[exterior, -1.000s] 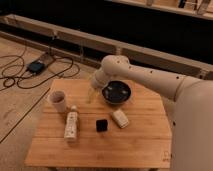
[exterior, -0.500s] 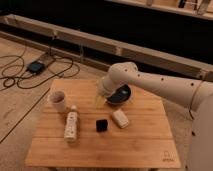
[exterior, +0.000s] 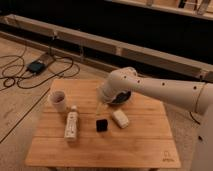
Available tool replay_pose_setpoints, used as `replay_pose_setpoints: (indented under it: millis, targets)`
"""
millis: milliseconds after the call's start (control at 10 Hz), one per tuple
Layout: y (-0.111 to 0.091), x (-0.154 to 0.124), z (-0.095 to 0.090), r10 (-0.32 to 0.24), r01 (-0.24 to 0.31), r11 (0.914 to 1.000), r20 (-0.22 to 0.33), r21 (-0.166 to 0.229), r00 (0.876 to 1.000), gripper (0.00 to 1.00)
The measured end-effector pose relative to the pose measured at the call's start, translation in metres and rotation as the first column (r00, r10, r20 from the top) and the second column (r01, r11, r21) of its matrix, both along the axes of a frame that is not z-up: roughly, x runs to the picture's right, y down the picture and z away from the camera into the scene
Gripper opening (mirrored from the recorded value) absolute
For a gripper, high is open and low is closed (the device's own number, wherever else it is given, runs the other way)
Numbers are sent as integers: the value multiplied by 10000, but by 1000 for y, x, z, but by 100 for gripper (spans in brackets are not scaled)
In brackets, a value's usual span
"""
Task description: Knock the eraser over
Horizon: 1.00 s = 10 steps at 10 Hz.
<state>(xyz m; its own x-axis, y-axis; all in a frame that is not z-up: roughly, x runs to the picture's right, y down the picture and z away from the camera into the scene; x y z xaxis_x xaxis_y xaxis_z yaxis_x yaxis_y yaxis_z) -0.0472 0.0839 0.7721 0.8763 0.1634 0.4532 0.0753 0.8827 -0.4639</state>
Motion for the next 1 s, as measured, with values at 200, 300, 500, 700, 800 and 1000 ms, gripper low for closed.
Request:
replay_pose_setpoints:
  millis: [200,300,500,700,800,1000]
  targets:
    - [12,1,-4,-89,89,9999,6,-122,10000,80]
    - [17,1,-7,-132,132,9997,11,-225,9999,80]
    - [26,2,-13,-183,182,9987,-20,-469,9998,80]
    - [33,4,-17,-198,192,9970,-76,-745,9998,80]
    - [35,5,-19,-214,203,9958,-106,-889,9997,80]
    - [37,6,-22,-202,185,9944,-154,-1042,9997,80]
